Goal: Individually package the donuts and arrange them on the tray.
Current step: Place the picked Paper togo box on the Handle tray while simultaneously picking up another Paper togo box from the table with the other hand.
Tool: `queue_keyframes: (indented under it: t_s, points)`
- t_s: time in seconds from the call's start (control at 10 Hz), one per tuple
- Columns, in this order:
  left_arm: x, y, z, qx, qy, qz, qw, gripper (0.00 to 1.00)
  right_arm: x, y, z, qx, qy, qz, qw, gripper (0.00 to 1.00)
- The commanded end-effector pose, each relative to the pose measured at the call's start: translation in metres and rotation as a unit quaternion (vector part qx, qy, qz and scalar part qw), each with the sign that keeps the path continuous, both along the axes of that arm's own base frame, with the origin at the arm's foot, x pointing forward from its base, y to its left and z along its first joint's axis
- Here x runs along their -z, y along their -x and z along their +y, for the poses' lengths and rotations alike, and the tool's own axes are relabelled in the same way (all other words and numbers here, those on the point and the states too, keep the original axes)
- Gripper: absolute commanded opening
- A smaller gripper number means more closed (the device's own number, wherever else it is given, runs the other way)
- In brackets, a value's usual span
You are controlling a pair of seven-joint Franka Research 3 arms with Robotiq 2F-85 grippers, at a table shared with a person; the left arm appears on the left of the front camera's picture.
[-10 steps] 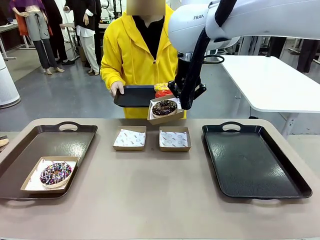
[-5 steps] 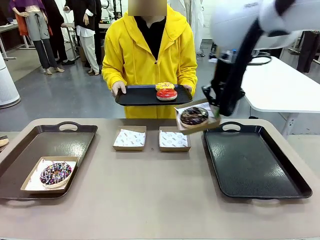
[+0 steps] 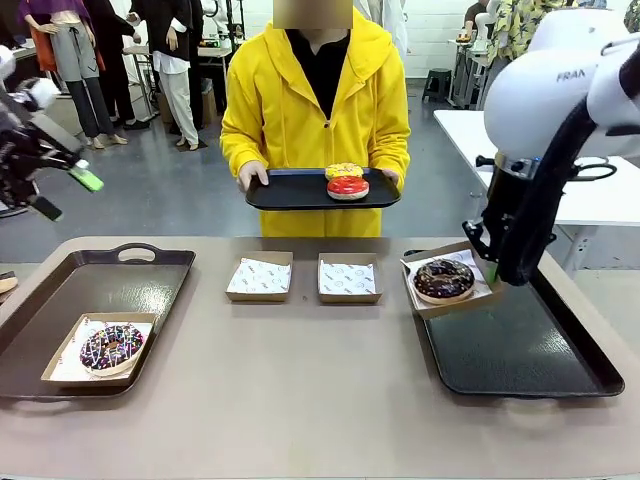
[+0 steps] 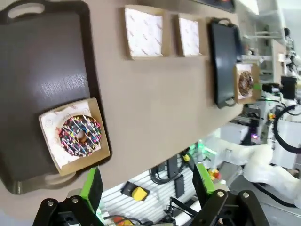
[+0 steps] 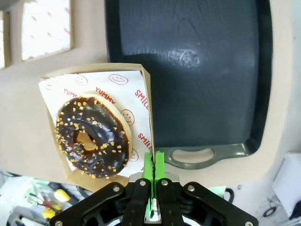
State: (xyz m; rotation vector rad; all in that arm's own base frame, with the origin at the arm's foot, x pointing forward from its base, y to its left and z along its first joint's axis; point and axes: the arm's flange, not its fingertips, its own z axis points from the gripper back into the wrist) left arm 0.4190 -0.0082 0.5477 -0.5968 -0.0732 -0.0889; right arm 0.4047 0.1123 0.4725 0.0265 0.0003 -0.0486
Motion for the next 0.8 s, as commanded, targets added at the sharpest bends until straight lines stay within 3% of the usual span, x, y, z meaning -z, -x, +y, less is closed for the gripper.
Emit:
queue_keyframes:
  t_s: [0.0, 0.5, 0.7]
  points:
    - [0.01, -0.02, -0.031, -0.006, -0.061, 0.01, 0.998, 1.0, 0.011, 0.006, -0.021, -0.01, 0.001, -0.018, 1.0, 0.01]
    - [0.05, -0.049, -0.113, -0.019, -0.129, -0.02, 0.991, 1.0, 0.034, 0.007, -0.05, -0.007, 0.005, -0.014, 1.0, 0.01]
    - [0.063, -0.05, -0.136, -0.033, -0.153, -0.053, 0.986, 1.0, 0.037, 0.005, -0.049, -0.01, 0.009, -0.01, 1.0, 0.01]
